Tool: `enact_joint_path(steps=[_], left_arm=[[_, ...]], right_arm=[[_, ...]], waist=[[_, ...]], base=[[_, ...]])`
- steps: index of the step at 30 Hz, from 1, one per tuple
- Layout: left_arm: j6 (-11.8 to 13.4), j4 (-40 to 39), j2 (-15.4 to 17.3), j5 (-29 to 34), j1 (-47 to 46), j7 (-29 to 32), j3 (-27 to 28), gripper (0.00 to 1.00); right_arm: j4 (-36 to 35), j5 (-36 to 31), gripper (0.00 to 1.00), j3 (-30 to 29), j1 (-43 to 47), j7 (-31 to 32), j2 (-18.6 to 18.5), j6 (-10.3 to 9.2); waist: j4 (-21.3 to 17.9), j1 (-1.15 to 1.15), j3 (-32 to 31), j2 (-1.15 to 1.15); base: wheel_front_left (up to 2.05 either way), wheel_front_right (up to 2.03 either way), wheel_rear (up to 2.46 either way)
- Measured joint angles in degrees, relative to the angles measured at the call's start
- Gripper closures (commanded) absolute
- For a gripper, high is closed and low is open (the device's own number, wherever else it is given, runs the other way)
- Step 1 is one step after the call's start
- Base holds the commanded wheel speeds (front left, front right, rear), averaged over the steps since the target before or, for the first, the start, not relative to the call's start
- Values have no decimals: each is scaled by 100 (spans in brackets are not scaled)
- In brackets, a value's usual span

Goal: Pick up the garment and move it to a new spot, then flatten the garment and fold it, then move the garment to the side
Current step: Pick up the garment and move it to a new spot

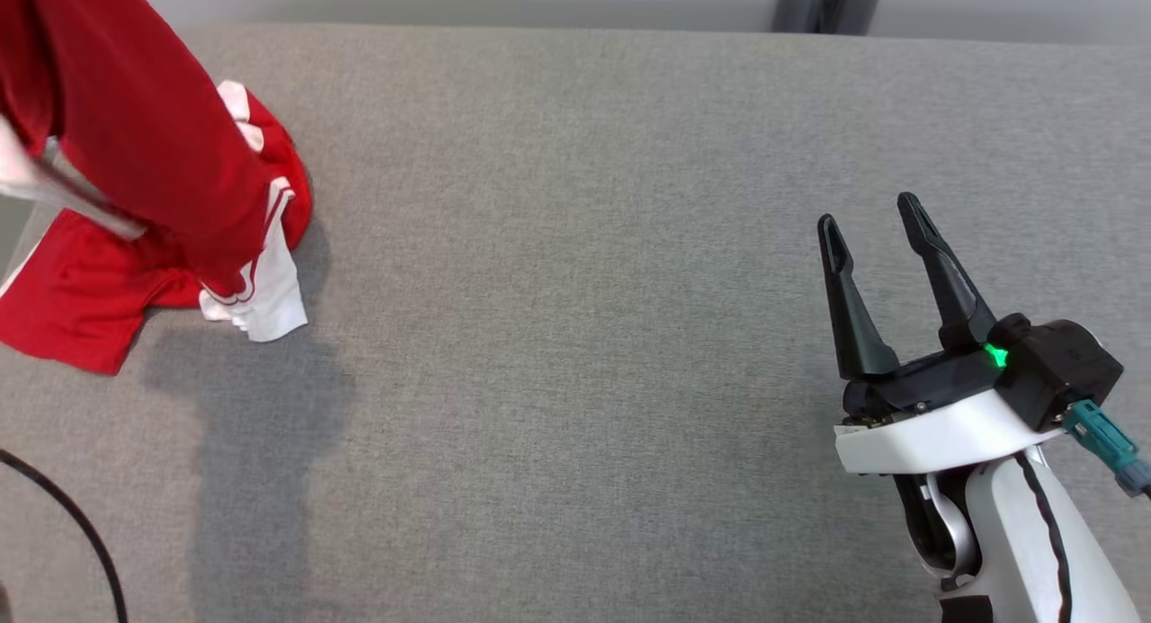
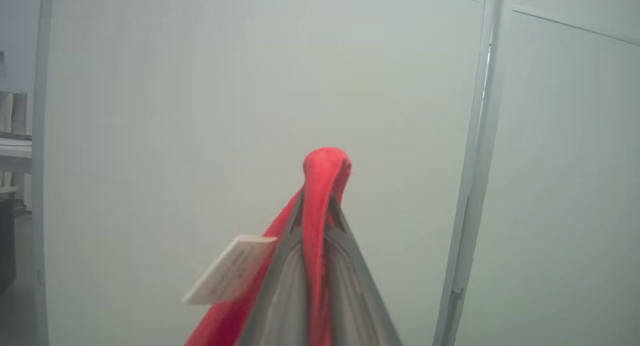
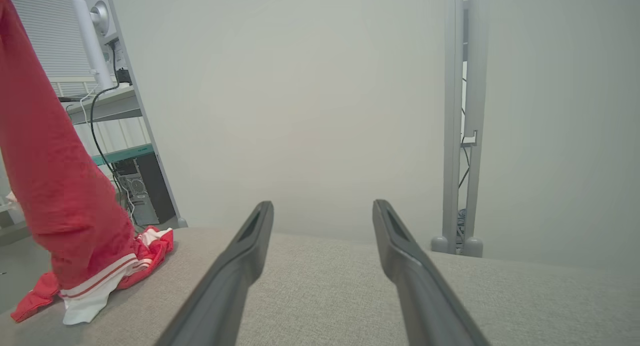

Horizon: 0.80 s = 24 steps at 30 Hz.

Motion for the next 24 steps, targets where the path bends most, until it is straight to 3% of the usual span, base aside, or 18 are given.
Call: enact_joint_path(steps=[9, 11, 19, 24], left_arm=[[280, -1279, -606, -40, 232, 650, -717, 100], [347, -1534, -934, 4, 335, 776, -1112, 100], [478, -1567, -1745, 71, 477, 811, -1900, 100], [524, -1240, -2013, 81, 483, 628, -2555, 100]], right_arm=[[-76, 144, 0, -185, 50, 0, 1, 0], [-108, 181, 0, -267, 30, 1, 0, 0], [-231, 332, 0, -525, -54, 0, 2, 0], [-283, 446, 0, -700, -99, 0, 2, 0]], waist=[[-396, 0, -92, 0], [-595, 0, -60, 0], [-1212, 0, 88, 0], [-1718, 0, 273, 0]], base=[[0, 0, 0], [0, 0, 0], [0, 0, 0], [0, 0, 0]])
